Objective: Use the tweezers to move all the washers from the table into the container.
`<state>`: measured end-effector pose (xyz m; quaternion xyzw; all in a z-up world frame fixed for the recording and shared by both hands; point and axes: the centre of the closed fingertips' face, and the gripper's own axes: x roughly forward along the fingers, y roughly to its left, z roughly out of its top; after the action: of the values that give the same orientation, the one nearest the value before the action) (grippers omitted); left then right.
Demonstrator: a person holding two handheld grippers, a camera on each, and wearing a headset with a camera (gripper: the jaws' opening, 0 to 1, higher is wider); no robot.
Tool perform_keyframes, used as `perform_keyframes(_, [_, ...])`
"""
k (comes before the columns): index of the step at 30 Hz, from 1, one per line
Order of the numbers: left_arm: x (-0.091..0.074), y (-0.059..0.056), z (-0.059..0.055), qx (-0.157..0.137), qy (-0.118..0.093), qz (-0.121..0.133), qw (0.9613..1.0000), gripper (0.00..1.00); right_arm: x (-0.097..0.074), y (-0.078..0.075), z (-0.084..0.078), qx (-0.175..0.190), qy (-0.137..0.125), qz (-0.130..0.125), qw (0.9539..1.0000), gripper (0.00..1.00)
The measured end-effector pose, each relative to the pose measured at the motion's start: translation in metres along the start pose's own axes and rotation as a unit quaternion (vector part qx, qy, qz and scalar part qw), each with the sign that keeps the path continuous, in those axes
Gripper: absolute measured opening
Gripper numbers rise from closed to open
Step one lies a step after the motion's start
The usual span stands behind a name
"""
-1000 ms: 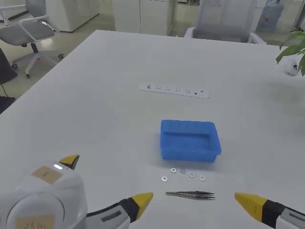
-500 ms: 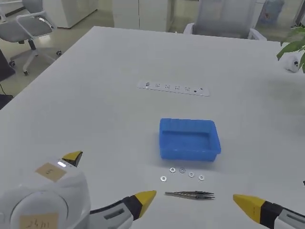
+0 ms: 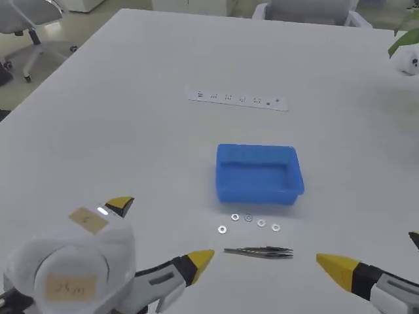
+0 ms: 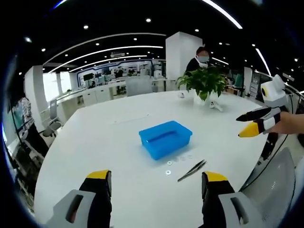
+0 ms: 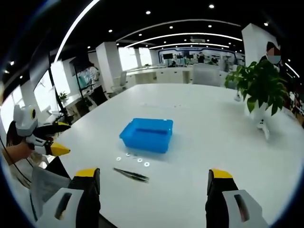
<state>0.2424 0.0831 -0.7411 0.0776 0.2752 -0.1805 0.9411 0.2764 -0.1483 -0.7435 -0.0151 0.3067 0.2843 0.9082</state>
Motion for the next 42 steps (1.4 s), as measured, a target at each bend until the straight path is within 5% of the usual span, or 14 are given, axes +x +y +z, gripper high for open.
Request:
perform_keyframes(4, [0.018,-0.018,-0.007,0.008,0.028,-0.065,0.9975,0.55,0.005,0.000,-0.002,-0.005,0.000,0.004,1.0000,0.91])
perform_keyframes(5, [0.036,-0.029,-0.017,0.056,0.057,-0.097,0.9921,0.50,0.011,-0.001,-0.009,-0.012,0.012,0.011,0.9998,0.90])
perform_keyframes(6, [0.040,-0.030,-0.021,0.061,0.069,-0.100,0.9907,0.30,0.013,0.000,-0.012,-0.011,0.017,0.016,0.9997,0.90])
perform_keyframes(7, [0.044,-0.032,-0.024,0.067,0.075,-0.106,0.9893,0.28,0.015,0.001,-0.014,-0.010,0.019,0.021,0.9995,0.91])
perform_keyframes(19, [0.090,-0.044,-0.041,0.081,0.104,-0.143,0.9809,0.21,0.036,0.002,-0.033,-0.009,0.054,0.038,0.9978,0.90])
perform_keyframes(24, [0.106,-0.049,-0.054,0.093,0.128,-0.164,0.9737,0.16,0.043,0.004,-0.039,-0.004,0.063,0.046,0.9970,0.90])
perform_keyframes(31, [0.117,-0.059,-0.071,0.116,0.149,-0.187,0.9640,0.11,0.047,0.006,-0.048,0.000,0.078,0.053,0.9956,0.90])
perform_keyframes(42, [0.127,-0.067,-0.074,0.148,0.159,-0.222,0.9505,0.06,0.050,0.012,-0.054,0.004,0.090,0.065,0.9938,0.90])
